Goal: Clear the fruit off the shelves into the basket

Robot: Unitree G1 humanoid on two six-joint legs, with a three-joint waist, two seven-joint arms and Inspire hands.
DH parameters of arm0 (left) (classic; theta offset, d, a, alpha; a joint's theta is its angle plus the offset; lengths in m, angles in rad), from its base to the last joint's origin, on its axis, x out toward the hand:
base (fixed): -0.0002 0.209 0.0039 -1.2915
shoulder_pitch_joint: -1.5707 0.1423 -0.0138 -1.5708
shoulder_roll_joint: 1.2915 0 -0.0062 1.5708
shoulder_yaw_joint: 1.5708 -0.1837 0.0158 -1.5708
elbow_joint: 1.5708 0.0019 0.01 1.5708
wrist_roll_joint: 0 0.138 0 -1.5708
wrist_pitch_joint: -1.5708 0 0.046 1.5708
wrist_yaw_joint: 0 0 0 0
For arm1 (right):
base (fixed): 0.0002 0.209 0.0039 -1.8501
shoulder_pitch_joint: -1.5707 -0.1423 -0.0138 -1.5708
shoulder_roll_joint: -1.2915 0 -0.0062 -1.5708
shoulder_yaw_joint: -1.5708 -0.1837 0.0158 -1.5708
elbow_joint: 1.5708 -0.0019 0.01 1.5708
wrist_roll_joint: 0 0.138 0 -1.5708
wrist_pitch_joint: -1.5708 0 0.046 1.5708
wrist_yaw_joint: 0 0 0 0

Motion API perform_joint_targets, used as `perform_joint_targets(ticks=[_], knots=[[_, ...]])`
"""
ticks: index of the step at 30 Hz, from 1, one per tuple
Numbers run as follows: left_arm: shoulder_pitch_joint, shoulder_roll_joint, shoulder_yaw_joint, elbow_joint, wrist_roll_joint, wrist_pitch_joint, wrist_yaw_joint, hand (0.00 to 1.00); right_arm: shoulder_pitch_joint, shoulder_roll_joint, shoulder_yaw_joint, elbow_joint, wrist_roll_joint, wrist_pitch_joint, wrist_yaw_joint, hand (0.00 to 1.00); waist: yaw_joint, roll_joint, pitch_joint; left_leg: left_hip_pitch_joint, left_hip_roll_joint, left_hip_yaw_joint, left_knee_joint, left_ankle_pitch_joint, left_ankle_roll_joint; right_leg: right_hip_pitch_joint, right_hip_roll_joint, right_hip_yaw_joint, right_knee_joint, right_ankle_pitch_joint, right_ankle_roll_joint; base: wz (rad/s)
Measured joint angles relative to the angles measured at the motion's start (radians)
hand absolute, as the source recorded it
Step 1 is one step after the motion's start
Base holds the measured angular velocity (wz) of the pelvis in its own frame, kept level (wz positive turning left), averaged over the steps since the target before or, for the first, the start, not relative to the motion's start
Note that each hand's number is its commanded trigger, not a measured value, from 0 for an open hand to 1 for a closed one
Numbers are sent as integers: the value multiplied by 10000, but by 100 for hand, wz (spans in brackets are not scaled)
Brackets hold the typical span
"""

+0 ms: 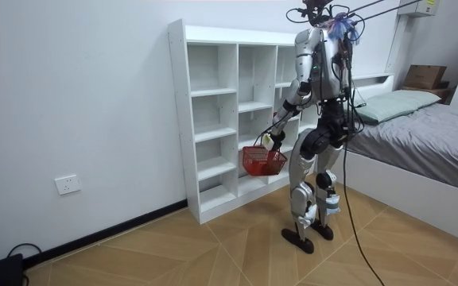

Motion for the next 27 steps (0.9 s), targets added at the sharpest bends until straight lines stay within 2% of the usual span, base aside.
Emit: perform_joint_targets(ticks=[2,6,12,21,27], knots=[[10,-1,12,-22,-1,-2,12,100,155,7,1,-33,6,0,0,100,-75,26,-74,30,-1,0,4,0,0,41,-2,1,-1,1,1,0],[90,9,61,-61,-224,-3,166,100,539,11,246,-407,20,1,71,100,-188,59,-133,185,0,9,1,0,0,173,0,27,8,0,1,0],[189,17,188,-321,-285,-69,122,100,834,25,284,-667,-3,1,228,100,-209,53,-136,253,27,240,2,30,28,175,14,171,19,52,-2,-7],[218,-23,191,-322,-270,-76,-117,100,1576,56,321,-1512,-9,-3,495,100,-186,42,-139,301,42,290,-32,30,27,162,36,270,-4,64,3,-3],[220,-45,194,-322,-269,-75,-128,100,1776,85,396,-1526,-11,-3,750,100,-176,43,-139,296,44,289,-23,30,27,167,37,265,-14,65,2,0]])
